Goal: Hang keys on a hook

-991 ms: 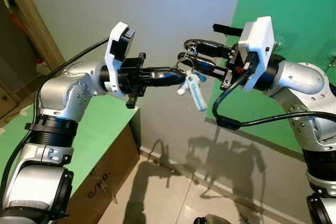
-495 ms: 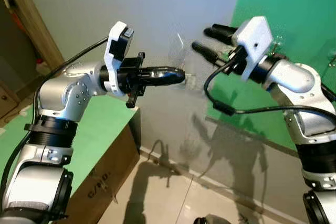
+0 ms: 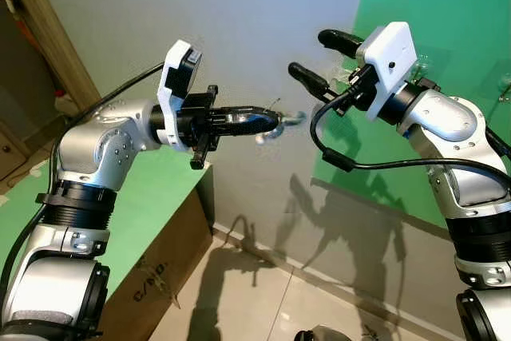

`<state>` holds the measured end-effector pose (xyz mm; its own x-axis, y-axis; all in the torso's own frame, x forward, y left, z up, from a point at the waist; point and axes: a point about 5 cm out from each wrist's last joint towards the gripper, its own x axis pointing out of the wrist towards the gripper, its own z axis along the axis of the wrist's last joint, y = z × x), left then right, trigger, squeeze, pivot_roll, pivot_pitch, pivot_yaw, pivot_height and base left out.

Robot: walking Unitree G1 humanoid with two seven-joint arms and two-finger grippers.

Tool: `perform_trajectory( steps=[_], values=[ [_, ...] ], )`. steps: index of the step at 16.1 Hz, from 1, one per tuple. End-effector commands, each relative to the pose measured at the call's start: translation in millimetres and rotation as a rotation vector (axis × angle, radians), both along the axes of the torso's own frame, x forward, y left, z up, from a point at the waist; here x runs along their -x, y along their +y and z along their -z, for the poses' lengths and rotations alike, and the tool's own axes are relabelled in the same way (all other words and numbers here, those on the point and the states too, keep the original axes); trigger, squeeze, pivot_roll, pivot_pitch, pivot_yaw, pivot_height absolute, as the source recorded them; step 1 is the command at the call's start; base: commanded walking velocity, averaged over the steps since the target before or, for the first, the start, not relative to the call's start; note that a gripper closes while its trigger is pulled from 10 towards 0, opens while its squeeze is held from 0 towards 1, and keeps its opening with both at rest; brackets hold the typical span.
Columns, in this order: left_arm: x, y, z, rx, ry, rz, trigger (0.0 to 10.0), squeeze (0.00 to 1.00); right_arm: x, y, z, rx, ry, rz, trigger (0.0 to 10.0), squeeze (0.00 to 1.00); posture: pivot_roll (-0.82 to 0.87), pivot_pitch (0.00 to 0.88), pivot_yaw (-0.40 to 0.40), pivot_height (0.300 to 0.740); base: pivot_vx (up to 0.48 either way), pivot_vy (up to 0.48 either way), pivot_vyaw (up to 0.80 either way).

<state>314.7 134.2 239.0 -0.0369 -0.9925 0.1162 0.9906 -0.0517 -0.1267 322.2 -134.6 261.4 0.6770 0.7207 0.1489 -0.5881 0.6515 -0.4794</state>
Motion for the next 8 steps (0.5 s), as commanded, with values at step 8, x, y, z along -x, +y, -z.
perform_trajectory(
  steps=[8],
  values=[
    [-19.6, -20.1, -8.6, 0.027, -0.082, -0.349, 0.0, 0.00, -2.1, -22.4, 76.5, -0.069, 0.204, 0.322, 10.0, 0.00, -0.13, 0.000, 0.042, 0.722, 0.000, 0.000, 0.00]
  ],
)
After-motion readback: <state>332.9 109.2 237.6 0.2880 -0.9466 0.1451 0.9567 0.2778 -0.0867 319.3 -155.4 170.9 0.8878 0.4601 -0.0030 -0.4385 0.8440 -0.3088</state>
